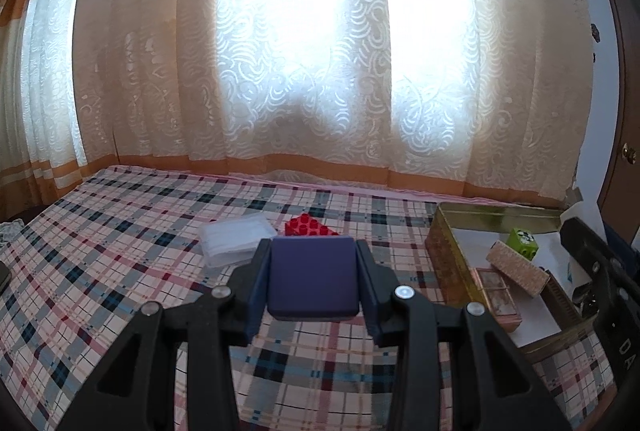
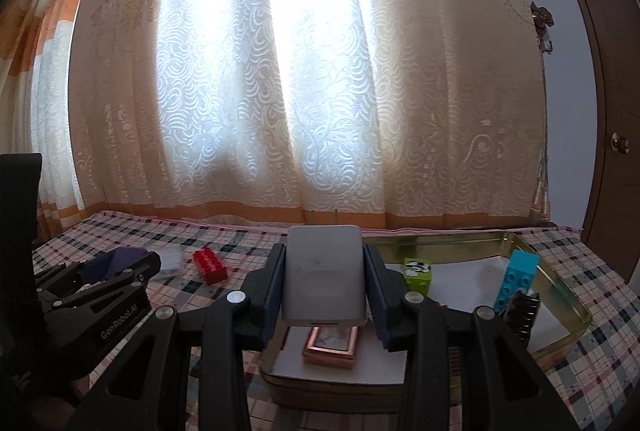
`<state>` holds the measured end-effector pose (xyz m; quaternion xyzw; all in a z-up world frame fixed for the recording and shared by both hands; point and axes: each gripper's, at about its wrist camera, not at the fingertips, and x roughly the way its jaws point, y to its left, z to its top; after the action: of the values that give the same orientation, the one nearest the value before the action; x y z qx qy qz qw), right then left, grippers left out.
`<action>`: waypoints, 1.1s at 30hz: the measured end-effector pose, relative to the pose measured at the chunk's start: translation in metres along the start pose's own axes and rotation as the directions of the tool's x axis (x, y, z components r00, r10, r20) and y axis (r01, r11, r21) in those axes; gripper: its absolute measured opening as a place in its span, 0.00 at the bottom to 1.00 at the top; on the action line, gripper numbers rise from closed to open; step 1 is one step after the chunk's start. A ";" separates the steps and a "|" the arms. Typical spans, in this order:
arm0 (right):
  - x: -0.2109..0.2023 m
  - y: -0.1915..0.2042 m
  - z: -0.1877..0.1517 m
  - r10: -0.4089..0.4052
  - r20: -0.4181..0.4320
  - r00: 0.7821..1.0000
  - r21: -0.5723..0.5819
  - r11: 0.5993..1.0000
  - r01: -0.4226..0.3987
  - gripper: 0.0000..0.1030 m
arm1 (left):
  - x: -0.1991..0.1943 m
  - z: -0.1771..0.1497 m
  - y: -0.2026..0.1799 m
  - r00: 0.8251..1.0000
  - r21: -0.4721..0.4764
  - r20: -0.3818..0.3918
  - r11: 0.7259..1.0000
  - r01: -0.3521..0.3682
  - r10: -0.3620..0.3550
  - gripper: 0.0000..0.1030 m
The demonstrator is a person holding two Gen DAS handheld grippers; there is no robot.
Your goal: Organize rigid objects
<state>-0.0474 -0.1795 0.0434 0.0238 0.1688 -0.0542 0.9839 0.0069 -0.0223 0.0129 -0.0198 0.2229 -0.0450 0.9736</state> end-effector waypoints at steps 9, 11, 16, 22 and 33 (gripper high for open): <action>-0.004 -0.024 0.002 -0.035 0.011 0.999 0.026 0.999 0.035 0.40 | -0.007 0.005 -0.014 0.999 -0.009 0.028 1.000 0.024 -0.024 0.38; -0.005 -0.028 0.002 -0.042 0.013 0.999 0.027 0.999 0.042 0.40 | -0.007 0.005 -0.019 0.999 0.001 0.029 1.000 0.029 -0.029 0.38; -0.007 -0.043 0.004 -0.062 0.020 0.998 0.034 0.998 0.061 0.39 | -0.008 0.008 -0.030 0.998 0.008 0.035 0.999 0.044 -0.045 0.38; -0.009 -0.069 0.005 -0.104 0.025 0.994 0.056 0.993 0.102 0.39 | -0.011 0.014 -0.043 0.996 0.012 0.054 0.998 0.068 -0.069 0.38; -0.012 -0.125 0.009 -0.196 0.030 0.980 0.109 0.975 0.192 0.39 | -0.009 0.017 -0.086 0.988 0.068 0.054 0.988 0.140 -0.143 0.38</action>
<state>-0.0700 -0.3027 0.0518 0.0582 0.1471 -0.1594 0.9745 -0.0010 -0.1064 0.0371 -0.0057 0.1906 -0.1206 0.9742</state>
